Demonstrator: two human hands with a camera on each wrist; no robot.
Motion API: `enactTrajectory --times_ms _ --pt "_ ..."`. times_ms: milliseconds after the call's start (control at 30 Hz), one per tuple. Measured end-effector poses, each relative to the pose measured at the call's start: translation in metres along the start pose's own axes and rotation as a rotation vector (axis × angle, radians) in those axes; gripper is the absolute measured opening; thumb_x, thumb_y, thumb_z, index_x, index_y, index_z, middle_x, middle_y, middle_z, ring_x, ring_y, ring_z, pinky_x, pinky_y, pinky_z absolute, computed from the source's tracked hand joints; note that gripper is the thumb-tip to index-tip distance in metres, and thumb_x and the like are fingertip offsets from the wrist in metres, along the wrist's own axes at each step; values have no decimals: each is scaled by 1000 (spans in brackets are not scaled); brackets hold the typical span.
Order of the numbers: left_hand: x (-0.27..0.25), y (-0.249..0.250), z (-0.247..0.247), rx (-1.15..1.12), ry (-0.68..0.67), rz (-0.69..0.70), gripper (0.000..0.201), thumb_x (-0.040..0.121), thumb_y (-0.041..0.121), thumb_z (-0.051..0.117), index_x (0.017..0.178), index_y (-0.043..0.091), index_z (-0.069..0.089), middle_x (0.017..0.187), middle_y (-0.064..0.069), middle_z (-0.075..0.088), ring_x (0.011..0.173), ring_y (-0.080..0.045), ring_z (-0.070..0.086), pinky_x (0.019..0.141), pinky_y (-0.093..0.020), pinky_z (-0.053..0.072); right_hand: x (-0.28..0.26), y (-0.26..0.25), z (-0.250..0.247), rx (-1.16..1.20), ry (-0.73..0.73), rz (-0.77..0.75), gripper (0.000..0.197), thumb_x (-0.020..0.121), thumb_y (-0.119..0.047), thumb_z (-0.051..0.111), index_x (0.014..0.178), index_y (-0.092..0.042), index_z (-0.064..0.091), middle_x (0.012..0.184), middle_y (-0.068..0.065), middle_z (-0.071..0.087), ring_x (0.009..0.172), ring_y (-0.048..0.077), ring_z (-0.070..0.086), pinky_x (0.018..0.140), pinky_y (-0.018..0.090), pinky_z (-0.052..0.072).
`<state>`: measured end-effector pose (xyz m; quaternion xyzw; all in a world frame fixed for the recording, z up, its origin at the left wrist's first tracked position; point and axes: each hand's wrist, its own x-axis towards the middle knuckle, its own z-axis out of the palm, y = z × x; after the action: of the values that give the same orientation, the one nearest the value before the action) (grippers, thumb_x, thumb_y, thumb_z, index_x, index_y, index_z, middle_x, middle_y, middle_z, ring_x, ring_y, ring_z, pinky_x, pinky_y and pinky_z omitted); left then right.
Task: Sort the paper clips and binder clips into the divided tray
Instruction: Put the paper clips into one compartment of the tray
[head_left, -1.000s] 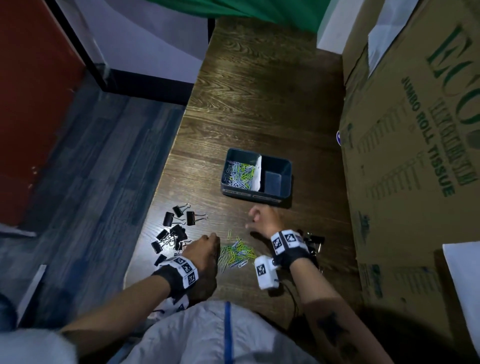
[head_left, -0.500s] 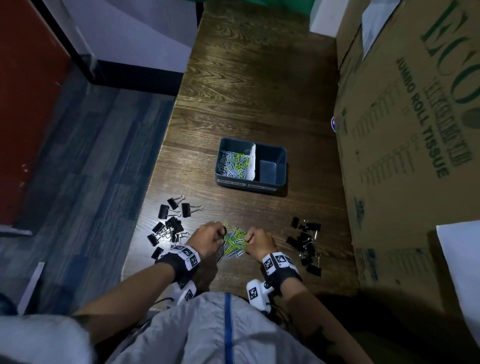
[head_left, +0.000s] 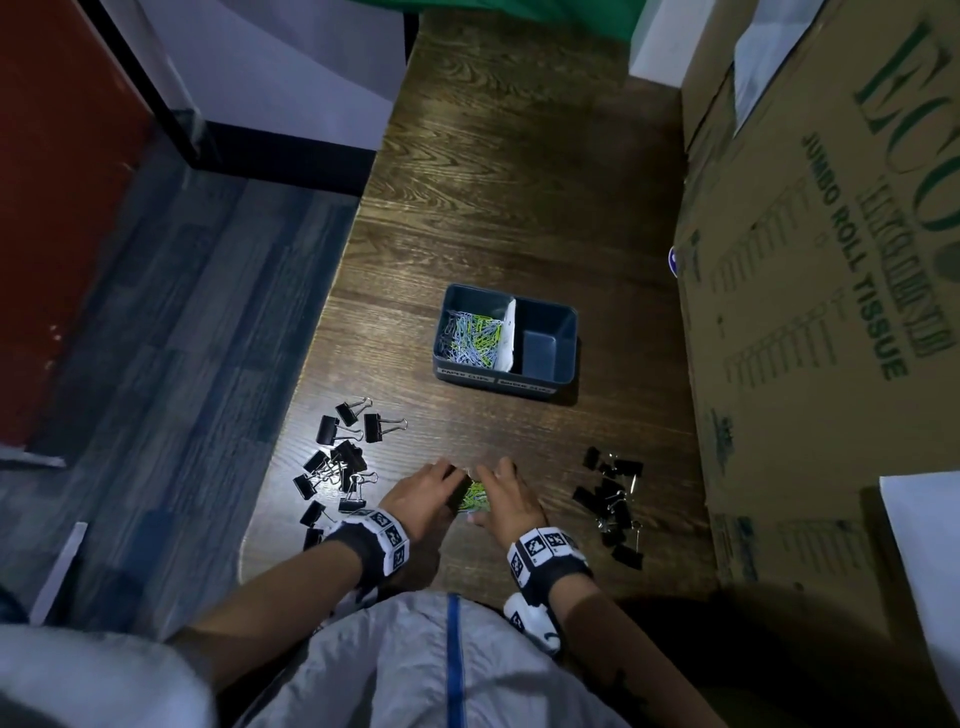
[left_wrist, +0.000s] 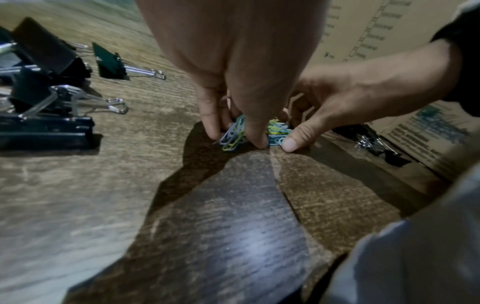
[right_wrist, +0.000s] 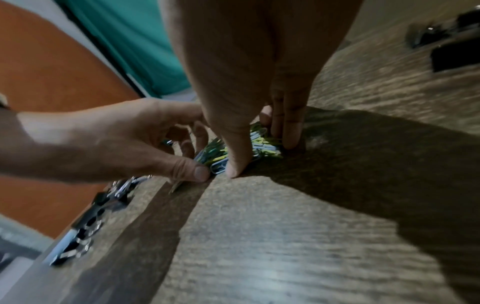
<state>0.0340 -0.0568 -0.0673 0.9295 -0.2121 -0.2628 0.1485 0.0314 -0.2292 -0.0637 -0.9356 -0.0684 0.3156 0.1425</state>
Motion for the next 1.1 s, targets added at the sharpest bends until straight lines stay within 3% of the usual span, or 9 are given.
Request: enactTrajectory --times_ms 100,233,367,500,667,767,967,1033,1100 --pt "0 -4 -6 -72 25 -4 45 86 15 59 130 16 47 121 -10 52 101 -31 58 81 -39 48 2 4 -4 73 32 41 55 88 -20 73 137 -20 48 136 12 39 124 34 49 101 45 47" --pt "0 -7 -13 -172 67 -50 23 87 15 59 110 14 58 105 -8 59 92 -30 60 77 -35 46 5 5 -13 114 82 36 40 87 -4 66 123 -21 62 132 10 54 116 35 59 94 41 51" --pt "1 -13 -16 -255 115 -105 6 86 13 65 91 14 67 91 -1 59 85 -22 59 71 -24 40 4 7 -28 172 49 102 21 80 -1 73 91 -18 68 106 9 68 96 31 66 77 34 52" --pt "-1 -14 -23 -315 198 -119 11 81 6 66 81 16 69 82 3 58 79 -17 57 70 -24 41 5 15 -32 252 62 173 15 74 -5 81 78 -16 71 84 3 73 79 24 70 73 33 58" --pt "2 -6 -60 -407 372 -43 17 82 1 69 81 18 68 81 7 62 71 -4 59 68 -21 52 -3 20 -46 300 89 174 21 80 -1 77 73 -21 75 73 -7 70 61 12 66 70 34 61" --pt "11 6 -101 -416 454 -6 14 87 3 66 82 16 67 82 9 61 73 3 59 67 -19 55 -5 23 -51 289 130 169 38 77 1 77 57 -29 65 59 -15 61 61 14 67 68 39 62" --pt "59 20 -188 -433 660 -41 10 87 5 68 85 15 68 84 4 65 72 0 60 68 -19 56 -8 9 -86 323 128 63 30 76 2 79 61 -22 70 62 -10 66 59 7 65 69 41 62" --pt "74 22 -203 -481 652 -67 7 87 10 69 89 16 67 86 3 65 74 -3 62 69 -21 56 -8 2 -104 327 166 18 22 76 1 80 67 -18 74 69 -6 70 62 7 66 68 39 61" --pt "81 22 -208 -528 599 -71 20 85 14 72 104 16 64 92 4 65 82 -10 64 74 -25 55 -7 -5 -125 349 194 9 16 77 -2 82 71 -15 75 75 -1 72 67 11 69 66 38 62"
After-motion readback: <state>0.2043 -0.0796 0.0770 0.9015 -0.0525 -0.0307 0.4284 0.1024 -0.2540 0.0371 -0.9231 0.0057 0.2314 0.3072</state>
